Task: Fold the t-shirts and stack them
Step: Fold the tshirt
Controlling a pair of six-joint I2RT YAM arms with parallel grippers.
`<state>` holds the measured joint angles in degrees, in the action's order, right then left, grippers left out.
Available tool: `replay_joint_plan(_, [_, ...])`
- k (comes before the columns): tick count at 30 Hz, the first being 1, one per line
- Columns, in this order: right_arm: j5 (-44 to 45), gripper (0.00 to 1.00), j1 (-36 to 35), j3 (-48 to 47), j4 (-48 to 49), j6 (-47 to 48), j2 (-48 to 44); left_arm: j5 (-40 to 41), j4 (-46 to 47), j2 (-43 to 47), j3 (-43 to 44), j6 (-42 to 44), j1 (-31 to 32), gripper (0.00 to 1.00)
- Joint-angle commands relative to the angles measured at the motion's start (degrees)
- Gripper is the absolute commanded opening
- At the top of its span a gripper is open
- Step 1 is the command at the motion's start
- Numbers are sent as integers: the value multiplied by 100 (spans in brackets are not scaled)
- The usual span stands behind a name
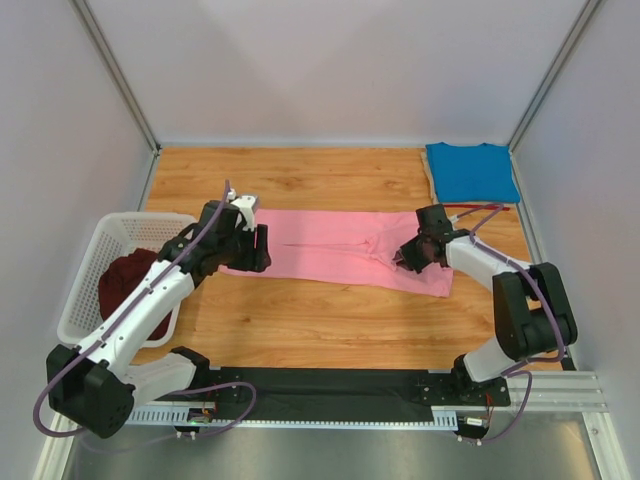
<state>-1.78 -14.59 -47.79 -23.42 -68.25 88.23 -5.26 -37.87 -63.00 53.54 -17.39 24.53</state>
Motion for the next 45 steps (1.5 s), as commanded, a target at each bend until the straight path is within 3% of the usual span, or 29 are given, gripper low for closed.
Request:
replay_joint_plan(1, [169,15,-35,-248,215,-22,89,-116,61,-71,157,104,-150,64])
replay_joint_plan(6, [152,1,-53,-389,250,118,134,-230,34,-125,157,60,-221,63])
replay_joint_plan(13, [73,0,-105,-924,338,619,361,-177,-10,-89,130,34,-221,63])
replay_joint_plan(23, [-358,1,-307,-2568,-180,2122,1882,-370,-19,-204,113,-36,-221,63])
replay_joint_plan(25, [-437,4,-334,-2717,-224,2263,1970,-450,16,-213,87,-89,-221,63])
replay_joint_plan(26, [-376,16,-360,-2770,-294,2385,1997,-502,16,-239,78,-98,-221,63])
replay_joint_plan(29, [-305,28,-369,-2990,-356,2850,1953,-590,51,-239,60,-116,-221,63])
replay_joint_plan(33, [-165,36,-369,-3639,-1020,3536,2014,-582,69,-212,16,-107,-221,63])
replay_joint_plan(35, [141,36,-360,-4000,-1461,3459,2058,-556,69,-230,16,-107,-221,63])
replay_joint_plan(39, [661,36,-334,-4125,-2656,2216,2067,-494,60,-248,69,-125,-221,63])
replay_joint_plan(45, [424,35,-334,-3747,-2826,867,1979,-187,-72,-239,78,-72,-221,63])
